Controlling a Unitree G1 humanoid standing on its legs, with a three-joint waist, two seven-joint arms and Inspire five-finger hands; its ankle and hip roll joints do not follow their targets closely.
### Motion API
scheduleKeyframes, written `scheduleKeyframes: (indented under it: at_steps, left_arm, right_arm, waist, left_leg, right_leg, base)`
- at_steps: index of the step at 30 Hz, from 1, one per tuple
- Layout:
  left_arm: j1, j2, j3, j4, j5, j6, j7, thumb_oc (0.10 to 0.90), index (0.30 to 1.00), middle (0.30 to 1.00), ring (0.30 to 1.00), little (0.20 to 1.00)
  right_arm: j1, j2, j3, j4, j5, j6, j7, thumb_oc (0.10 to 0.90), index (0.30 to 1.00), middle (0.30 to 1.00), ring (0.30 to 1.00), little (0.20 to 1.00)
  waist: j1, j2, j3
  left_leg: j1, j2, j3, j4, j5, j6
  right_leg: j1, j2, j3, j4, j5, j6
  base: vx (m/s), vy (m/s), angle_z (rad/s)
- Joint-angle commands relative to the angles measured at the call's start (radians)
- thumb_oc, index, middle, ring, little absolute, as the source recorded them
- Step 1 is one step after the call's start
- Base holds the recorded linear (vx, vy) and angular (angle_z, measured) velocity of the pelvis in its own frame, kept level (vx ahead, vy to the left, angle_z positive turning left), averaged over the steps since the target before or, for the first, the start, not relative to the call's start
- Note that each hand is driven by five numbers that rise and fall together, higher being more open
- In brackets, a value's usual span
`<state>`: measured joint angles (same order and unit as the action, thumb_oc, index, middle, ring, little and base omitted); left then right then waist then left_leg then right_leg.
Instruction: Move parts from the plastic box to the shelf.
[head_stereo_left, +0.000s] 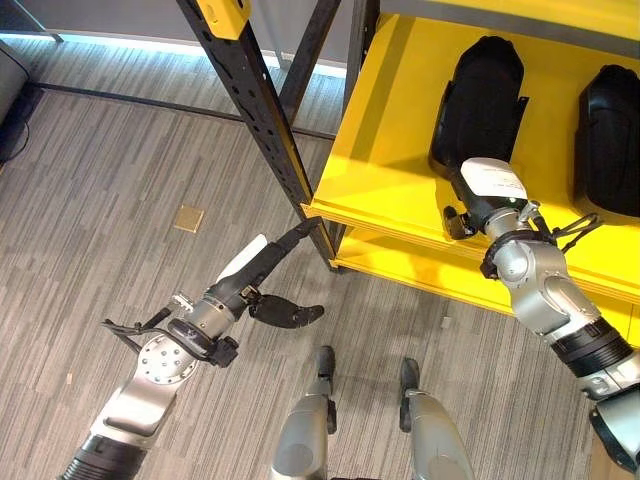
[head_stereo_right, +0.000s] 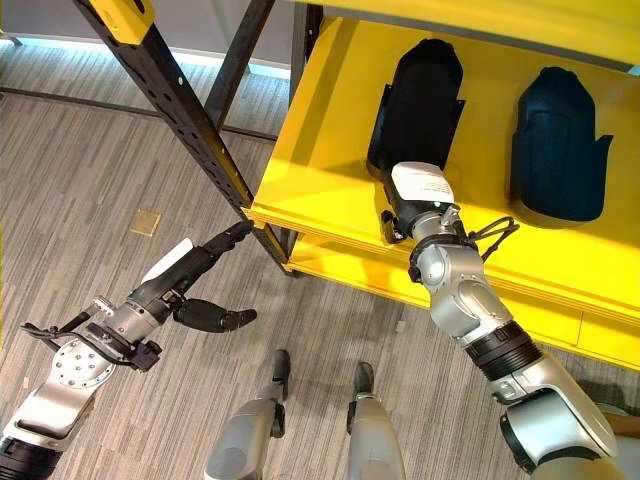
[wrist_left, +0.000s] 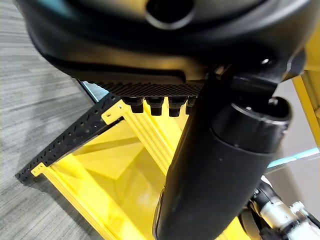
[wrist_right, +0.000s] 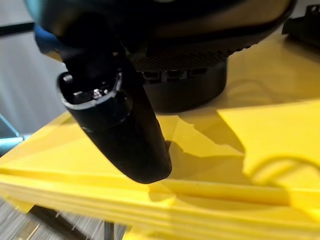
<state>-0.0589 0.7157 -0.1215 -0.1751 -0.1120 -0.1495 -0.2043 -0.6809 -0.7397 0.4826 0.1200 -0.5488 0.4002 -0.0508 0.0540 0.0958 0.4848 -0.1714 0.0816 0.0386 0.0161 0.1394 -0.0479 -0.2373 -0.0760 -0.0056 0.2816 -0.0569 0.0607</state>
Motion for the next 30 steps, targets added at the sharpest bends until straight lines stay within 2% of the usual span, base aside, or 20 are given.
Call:
scheduleKeyframes:
  at_steps: [1, 13, 19, 20, 21, 23, 24, 25, 30]
  left_arm:
    - [0.009, -0.016, 0.005, -0.068, -0.039, -0.067, 0.047, 0.900, 1.000, 1.000, 1.000, 1.000]
    - [0.023, -0.017, -0.003, -0.083, -0.046, -0.074, 0.051, 0.900, 1.000, 1.000, 1.000, 1.000]
    - [0.032, -0.017, -0.003, -0.087, -0.049, -0.084, 0.045, 0.900, 1.000, 1.000, 1.000, 1.000]
    - [0.033, -0.017, -0.004, -0.087, -0.049, -0.085, 0.049, 0.900, 1.000, 1.000, 1.000, 1.000]
    - [0.038, -0.017, 0.000, -0.084, -0.050, -0.097, 0.061, 0.900, 1.000, 1.000, 1.000, 1.000]
    - [0.046, -0.026, 0.006, -0.084, -0.062, -0.101, 0.085, 0.900, 1.000, 1.000, 1.000, 1.000]
    - [0.048, -0.027, 0.007, -0.085, -0.063, -0.100, 0.088, 0.900, 1.000, 1.000, 1.000, 1.000]
    - [0.062, -0.038, 0.023, -0.093, -0.079, -0.093, 0.115, 0.900, 1.000, 1.000, 1.000, 1.000]
    - [0.109, -0.086, 0.093, -0.106, -0.122, -0.049, 0.178, 0.900, 1.000, 1.000, 1.000, 1.000]
  right_arm:
    - [-0.053, 0.020, -0.086, -0.010, -0.088, -0.031, -0.164, 0.900, 1.000, 1.000, 1.000, 1.000]
    - [-0.125, 0.006, -0.104, -0.025, -0.158, -0.078, -0.196, 0.900, 1.000, 1.000, 1.000, 1.000]
    - [-0.139, -0.004, -0.093, -0.031, -0.146, -0.094, -0.197, 0.900, 1.000, 1.000, 1.000, 1.000]
    - [-0.141, -0.005, -0.092, -0.029, -0.134, -0.101, -0.203, 0.900, 1.000, 1.000, 1.000, 1.000]
    - [-0.140, -0.006, -0.092, -0.030, -0.093, -0.149, -0.223, 0.900, 1.000, 1.000, 1.000, 1.000]
    - [-0.123, -0.001, -0.100, -0.071, -0.034, -0.193, -0.253, 0.900, 1.000, 1.000, 1.000, 1.000]
    - [-0.118, -0.001, -0.103, -0.082, -0.024, -0.197, -0.254, 0.900, 1.000, 1.000, 1.000, 1.000]
    - [-0.092, 0.000, -0.130, -0.163, 0.038, -0.222, -0.251, 0.900, 1.000, 1.000, 1.000, 1.000]
    - [0.091, -0.007, -0.257, -0.418, 0.142, -0.267, -0.204, 0.900, 1.000, 1.000, 1.000, 1.000]
  waist:
    - [-0.006, -0.033, -0.105]
    - [0.004, -0.015, -0.111]
    - [0.009, -0.012, -0.113]
    - [0.009, -0.012, -0.114]
    - [0.008, -0.012, -0.118]
    - [0.001, -0.014, -0.121]
    - [0.000, -0.014, -0.122]
    - [-0.009, -0.018, -0.127]
    - [-0.034, -0.030, -0.149]
  left_leg:
    - [-0.042, -0.033, -0.005, 0.042, -0.112, 0.032]
    - [-0.039, -0.044, -0.013, 0.036, -0.112, 0.028]
    - [-0.036, -0.048, -0.017, 0.032, -0.111, 0.028]
    - [-0.034, -0.048, -0.018, 0.031, -0.111, 0.027]
    - [-0.030, -0.046, -0.019, 0.027, -0.109, 0.026]
    - [-0.022, -0.042, -0.018, 0.023, -0.107, 0.024]
    - [-0.019, -0.041, -0.018, 0.021, -0.107, 0.024]
    - [-0.006, -0.037, -0.017, 0.014, -0.108, 0.023]
    - [0.028, -0.027, -0.008, 0.001, -0.118, 0.019]
  right_leg:
    - [0.133, 0.007, -0.053, -0.046, -0.092, -0.033]
    - [0.132, -0.001, -0.054, -0.045, -0.094, -0.035]
    - [0.132, -0.003, -0.056, -0.045, -0.096, -0.037]
    - [0.133, -0.003, -0.056, -0.046, -0.096, -0.037]
    - [0.133, -0.004, -0.056, -0.047, -0.095, -0.037]
    - [0.136, -0.004, -0.055, -0.050, -0.092, -0.038]
    - [0.137, -0.004, -0.055, -0.050, -0.091, -0.038]
    - [0.141, -0.005, -0.053, -0.055, -0.087, -0.035]
    - [0.154, -0.004, -0.048, -0.070, -0.078, -0.028]
  base:
    - [0.00, 0.000, 0.00]
    - [0.00, 0.000, 0.00]
    - [0.00, 0.000, 0.00]
    - [0.00, 0.000, 0.00]
    - [0.00, 0.000, 0.00]
    - [0.03, 0.041, -0.01]
    - [0.06, 0.061, -0.02]
    - [0.06, 0.044, -0.04]
    - [0.05, 0.039, -0.08]
